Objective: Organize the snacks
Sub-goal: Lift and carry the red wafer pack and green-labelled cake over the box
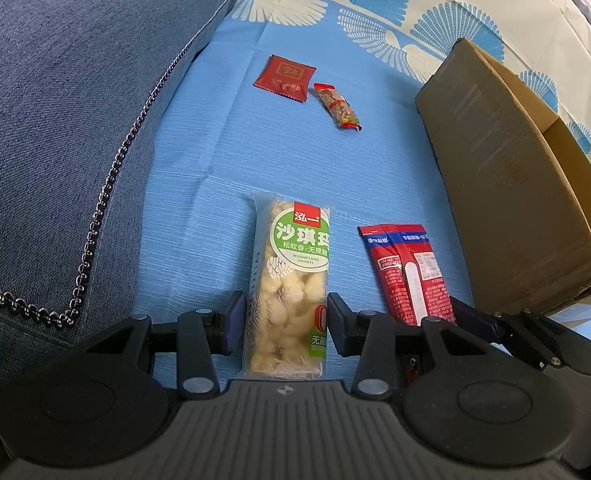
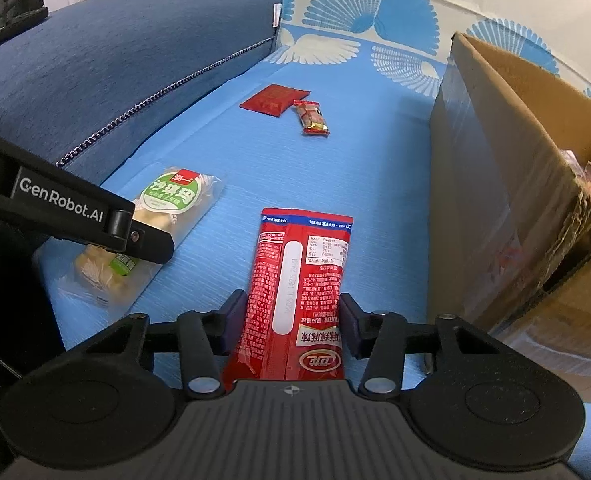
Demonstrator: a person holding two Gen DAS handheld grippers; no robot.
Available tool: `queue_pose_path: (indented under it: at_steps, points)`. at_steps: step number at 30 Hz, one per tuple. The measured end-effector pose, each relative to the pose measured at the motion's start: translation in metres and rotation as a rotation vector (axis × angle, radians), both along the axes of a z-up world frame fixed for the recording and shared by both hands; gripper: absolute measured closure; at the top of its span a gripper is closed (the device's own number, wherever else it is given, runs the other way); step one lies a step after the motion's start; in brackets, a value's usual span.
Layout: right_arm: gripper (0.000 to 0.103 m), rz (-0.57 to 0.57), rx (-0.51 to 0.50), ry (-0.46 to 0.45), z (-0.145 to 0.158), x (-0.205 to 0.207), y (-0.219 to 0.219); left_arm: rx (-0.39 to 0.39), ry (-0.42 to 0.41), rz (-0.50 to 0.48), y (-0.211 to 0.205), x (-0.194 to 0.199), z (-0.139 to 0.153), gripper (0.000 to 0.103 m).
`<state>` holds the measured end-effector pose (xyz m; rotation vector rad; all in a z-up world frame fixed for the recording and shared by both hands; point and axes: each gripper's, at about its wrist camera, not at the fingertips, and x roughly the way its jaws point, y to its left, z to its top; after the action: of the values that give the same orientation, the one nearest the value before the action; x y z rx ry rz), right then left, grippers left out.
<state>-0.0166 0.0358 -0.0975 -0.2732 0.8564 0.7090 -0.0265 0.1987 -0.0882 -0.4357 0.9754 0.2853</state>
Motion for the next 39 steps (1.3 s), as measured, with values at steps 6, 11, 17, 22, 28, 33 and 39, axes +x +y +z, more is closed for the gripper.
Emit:
queue_pose_path:
  at_steps: [6,11,17,22,28,33,39]
  points:
    - [0.054,-0.027,0.013,-0.029,0.006,0.002,-0.004,0.026,-0.015,0.007,-0.002,-0.002,0.002,0.062]
    - [0.055,-0.052,0.047,-0.051,0.016,0.006,-0.01,0.048,-0.091,0.042,0.001,-0.009,0.012,0.063]
    - [0.055,-0.056,0.097,-0.077,0.033,0.007,-0.012,0.037,-0.188,0.107,0.009,-0.019,0.024,0.063]
    - [0.055,-0.064,0.152,-0.087,0.051,0.009,-0.014,0.037,-0.236,0.141,0.011,-0.021,0.029,0.063]
    - [0.054,-0.078,0.228,-0.097,0.069,0.014,-0.025,0.025,-0.254,0.148,0.012,-0.022,0.03,0.063]
    - [0.054,-0.113,0.296,-0.089,0.081,0.023,-0.038,-0.116,-0.263,0.128,0.018,-0.02,0.024,0.063]
    - [0.054,-0.145,0.371,-0.123,0.106,0.031,-0.056,-0.204,-0.243,0.163,0.019,-0.015,0.021,0.063]
